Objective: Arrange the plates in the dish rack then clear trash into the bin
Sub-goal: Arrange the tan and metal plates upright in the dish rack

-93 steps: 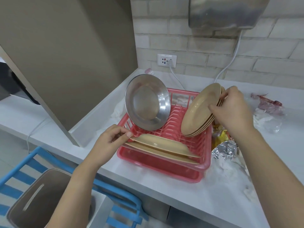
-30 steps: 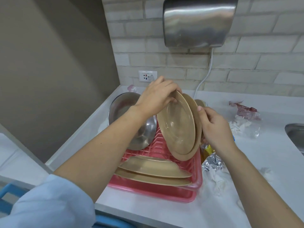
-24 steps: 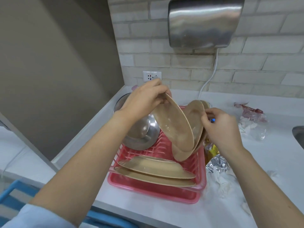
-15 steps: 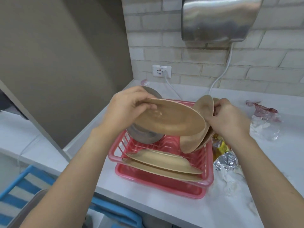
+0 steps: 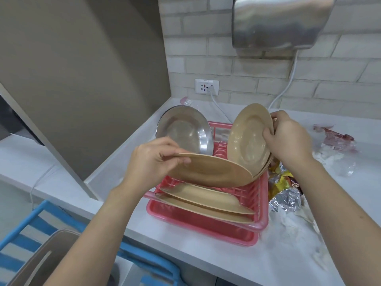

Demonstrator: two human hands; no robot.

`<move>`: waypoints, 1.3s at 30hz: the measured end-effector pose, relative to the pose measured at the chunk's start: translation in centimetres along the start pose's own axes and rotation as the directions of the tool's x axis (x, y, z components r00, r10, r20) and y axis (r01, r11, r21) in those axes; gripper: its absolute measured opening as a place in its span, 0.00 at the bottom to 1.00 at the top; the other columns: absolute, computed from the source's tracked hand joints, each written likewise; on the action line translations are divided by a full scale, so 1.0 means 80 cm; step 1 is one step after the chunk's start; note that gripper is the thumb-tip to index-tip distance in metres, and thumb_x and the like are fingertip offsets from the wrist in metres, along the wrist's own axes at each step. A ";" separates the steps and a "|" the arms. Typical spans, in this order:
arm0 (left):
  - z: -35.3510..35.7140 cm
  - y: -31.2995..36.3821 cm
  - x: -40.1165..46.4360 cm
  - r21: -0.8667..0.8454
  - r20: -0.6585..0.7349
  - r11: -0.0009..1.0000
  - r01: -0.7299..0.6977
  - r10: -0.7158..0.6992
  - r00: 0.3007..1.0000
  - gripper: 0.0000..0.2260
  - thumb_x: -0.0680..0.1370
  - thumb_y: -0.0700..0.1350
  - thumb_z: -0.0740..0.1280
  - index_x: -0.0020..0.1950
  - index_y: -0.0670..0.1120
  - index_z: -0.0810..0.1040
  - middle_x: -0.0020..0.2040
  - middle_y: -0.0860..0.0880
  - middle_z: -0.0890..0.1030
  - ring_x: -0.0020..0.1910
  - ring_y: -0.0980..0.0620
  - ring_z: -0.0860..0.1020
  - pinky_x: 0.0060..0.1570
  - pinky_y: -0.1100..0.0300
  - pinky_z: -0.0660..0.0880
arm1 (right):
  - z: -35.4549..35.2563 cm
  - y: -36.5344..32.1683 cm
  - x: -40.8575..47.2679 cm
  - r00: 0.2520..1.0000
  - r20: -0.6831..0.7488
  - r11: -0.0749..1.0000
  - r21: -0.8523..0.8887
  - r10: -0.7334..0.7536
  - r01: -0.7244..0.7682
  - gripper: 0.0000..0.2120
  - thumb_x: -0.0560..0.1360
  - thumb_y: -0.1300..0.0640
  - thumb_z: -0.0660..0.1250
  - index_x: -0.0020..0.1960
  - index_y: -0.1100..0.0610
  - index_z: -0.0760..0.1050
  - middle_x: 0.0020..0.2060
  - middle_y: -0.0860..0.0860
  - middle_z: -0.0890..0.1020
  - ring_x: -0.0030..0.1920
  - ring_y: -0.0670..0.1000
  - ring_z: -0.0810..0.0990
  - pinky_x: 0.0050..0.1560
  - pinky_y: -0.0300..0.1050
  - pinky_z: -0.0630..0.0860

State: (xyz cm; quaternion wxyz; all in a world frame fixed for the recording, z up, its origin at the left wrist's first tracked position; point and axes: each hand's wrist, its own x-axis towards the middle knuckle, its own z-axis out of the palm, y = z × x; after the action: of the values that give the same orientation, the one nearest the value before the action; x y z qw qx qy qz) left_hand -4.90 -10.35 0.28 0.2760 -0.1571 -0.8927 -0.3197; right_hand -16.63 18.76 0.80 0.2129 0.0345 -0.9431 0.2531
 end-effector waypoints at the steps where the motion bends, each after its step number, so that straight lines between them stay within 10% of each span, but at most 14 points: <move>1: 0.002 -0.002 -0.001 0.008 0.001 1.000 0.004 -0.004 1.000 0.04 0.71 0.52 0.74 0.45 0.59 0.87 0.41 0.58 0.81 0.39 0.53 0.80 0.38 0.52 0.75 | 0.001 0.000 -0.001 1.000 -0.010 1.000 -0.005 -0.006 0.006 0.14 0.76 0.56 0.63 0.60 0.57 0.72 0.45 0.57 0.82 0.46 0.63 0.79 0.37 0.47 0.68; 15: -0.010 -0.002 -0.011 -0.058 0.263 0.980 0.193 -0.171 0.950 0.10 0.70 0.46 0.77 0.48 0.59 0.87 0.44 0.57 0.83 0.42 0.53 0.81 0.42 0.60 0.76 | 0.001 -0.003 -0.051 0.978 -0.179 0.984 0.118 -0.110 0.133 0.12 0.78 0.55 0.62 0.60 0.55 0.71 0.41 0.52 0.81 0.41 0.59 0.79 0.37 0.52 0.75; 19: -0.023 0.005 -0.012 -0.129 0.374 0.930 0.344 -0.275 0.886 0.10 0.66 0.53 0.77 0.47 0.60 0.87 0.47 0.59 0.82 0.46 0.60 0.80 0.40 0.72 0.72 | 0.000 -0.007 -0.068 0.985 -0.149 0.967 0.226 -0.087 0.120 0.10 0.79 0.54 0.62 0.59 0.53 0.69 0.45 0.50 0.80 0.39 0.55 0.77 0.37 0.50 0.73; 33: -0.032 0.012 0.002 -0.042 0.758 0.839 0.543 -0.327 0.565 0.17 0.64 0.58 0.77 0.52 0.61 0.84 0.58 0.69 0.77 0.52 0.68 0.77 0.40 0.68 0.75 | -0.011 -0.008 -0.112 0.973 -0.191 0.925 0.332 -0.128 0.187 0.05 0.79 0.54 0.64 0.53 0.49 0.70 0.35 0.42 0.76 0.34 0.47 0.75 0.34 0.48 0.71; 39: -0.027 0.005 0.015 -0.063 0.731 0.806 0.588 -0.364 0.577 0.15 0.68 0.59 0.77 0.51 0.56 0.85 0.55 0.56 0.82 0.48 0.54 0.79 0.31 0.69 0.73 | -0.019 -0.004 -0.127 0.956 -0.230 0.902 0.347 -0.185 0.258 0.05 0.76 0.49 0.63 0.51 0.45 0.69 0.37 0.47 0.81 0.35 0.52 0.79 0.34 0.53 0.76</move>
State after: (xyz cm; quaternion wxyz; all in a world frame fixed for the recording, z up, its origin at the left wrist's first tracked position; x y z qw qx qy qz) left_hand -4.86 -11.30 2.58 -0.2002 -0.0548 -0.8779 -0.4316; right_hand -6.79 18.82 -2.10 0.3195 0.1571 -0.8427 0.4038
